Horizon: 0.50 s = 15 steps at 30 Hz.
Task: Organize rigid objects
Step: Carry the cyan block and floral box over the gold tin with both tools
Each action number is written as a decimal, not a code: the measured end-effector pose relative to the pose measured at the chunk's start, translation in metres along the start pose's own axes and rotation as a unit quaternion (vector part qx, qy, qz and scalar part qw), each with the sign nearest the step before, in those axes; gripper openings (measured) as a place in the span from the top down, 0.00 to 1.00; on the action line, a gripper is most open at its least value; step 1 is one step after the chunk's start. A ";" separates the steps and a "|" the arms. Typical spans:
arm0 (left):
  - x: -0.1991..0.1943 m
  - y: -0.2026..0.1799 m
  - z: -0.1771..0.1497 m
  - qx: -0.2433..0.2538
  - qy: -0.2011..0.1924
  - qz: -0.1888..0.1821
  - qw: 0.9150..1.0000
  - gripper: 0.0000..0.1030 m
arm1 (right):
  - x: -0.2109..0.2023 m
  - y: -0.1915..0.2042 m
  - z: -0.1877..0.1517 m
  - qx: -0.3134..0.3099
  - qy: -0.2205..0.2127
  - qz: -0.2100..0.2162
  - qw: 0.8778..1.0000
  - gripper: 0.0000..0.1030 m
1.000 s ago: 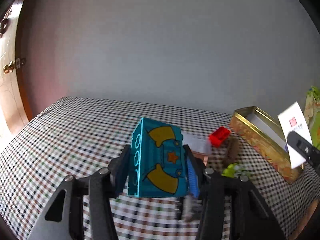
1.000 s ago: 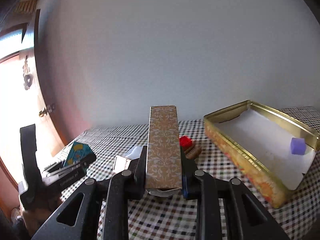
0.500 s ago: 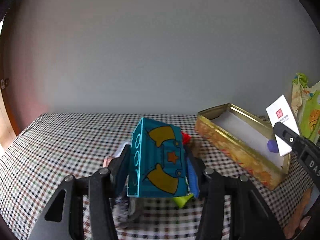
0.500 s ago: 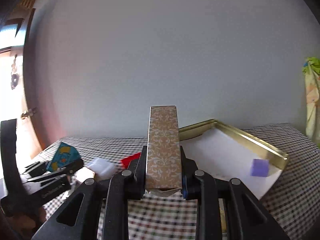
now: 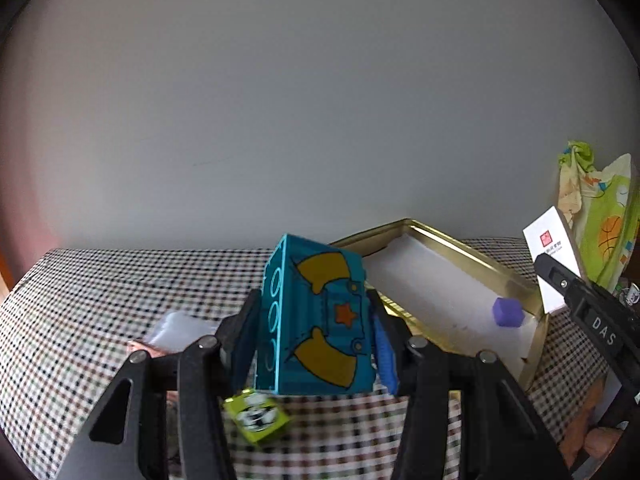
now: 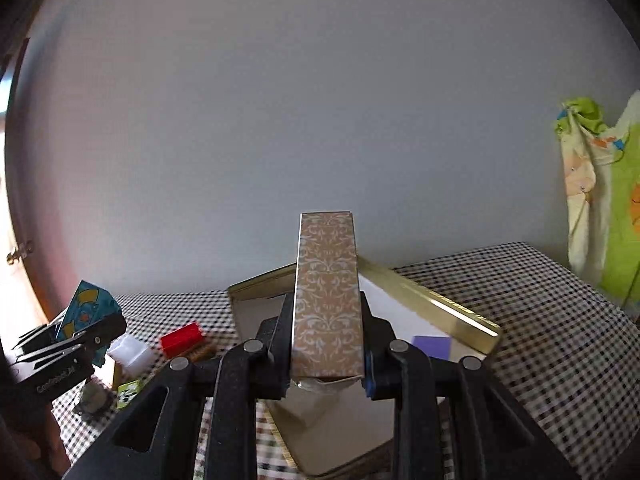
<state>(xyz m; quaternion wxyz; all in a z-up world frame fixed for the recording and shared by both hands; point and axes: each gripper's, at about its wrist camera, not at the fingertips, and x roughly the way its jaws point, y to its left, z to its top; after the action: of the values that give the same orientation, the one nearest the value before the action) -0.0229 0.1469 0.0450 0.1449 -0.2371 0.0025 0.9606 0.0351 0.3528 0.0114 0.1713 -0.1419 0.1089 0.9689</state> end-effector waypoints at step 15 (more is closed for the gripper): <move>0.024 -0.054 0.011 0.016 0.010 -0.039 0.999 0.52 | 0.021 -0.052 0.012 -0.002 0.008 -0.063 0.998 0.73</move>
<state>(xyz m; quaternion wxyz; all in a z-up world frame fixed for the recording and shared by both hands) -0.0325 0.2063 0.0473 0.1858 -0.2445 0.0104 0.9516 0.0328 0.4102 0.0075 0.2312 -0.1570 0.0992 0.9550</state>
